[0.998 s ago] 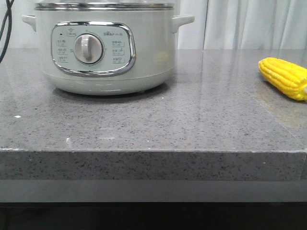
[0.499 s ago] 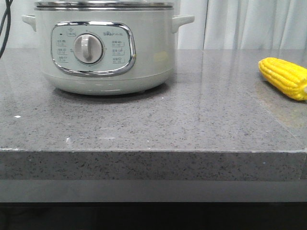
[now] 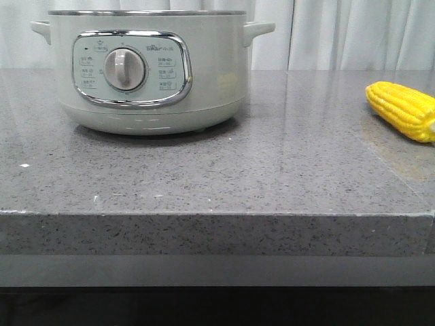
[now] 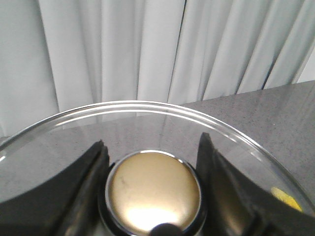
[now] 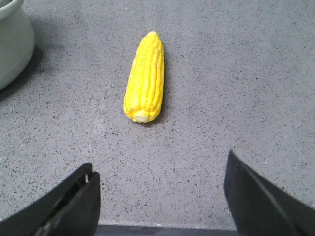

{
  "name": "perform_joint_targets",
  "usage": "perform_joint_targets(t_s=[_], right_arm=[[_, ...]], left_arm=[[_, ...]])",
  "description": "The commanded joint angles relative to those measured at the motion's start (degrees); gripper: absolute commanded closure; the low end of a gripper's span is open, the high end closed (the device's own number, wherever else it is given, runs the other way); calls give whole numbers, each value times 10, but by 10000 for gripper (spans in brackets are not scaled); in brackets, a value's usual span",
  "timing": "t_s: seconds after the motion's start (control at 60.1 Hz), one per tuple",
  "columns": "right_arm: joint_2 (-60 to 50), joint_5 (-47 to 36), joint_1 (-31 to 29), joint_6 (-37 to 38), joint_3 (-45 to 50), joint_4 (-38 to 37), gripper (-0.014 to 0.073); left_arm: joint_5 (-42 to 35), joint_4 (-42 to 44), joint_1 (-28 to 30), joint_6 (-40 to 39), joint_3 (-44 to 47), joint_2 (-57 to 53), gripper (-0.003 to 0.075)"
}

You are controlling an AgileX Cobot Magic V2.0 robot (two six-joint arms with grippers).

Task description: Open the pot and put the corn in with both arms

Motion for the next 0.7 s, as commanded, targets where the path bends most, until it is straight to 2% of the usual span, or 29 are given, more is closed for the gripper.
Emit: perform_joint_targets(t_s=[0.0,0.216,0.499,0.682], right_arm=[[7,-51,-4,0,-18,-1,53],[7,-50,-4,0,-18,-1,53],[14,-39,-4,0,-20,-1,53],[75,0,-4,0,-49,6,53]], left_arm=[[-37,-2,19,-1,-26,-67,499],[2,-2,60,-1,37,-159,499],[10,9,61,0,202,-313,499],[15,9,61,0,299,-408,499]])
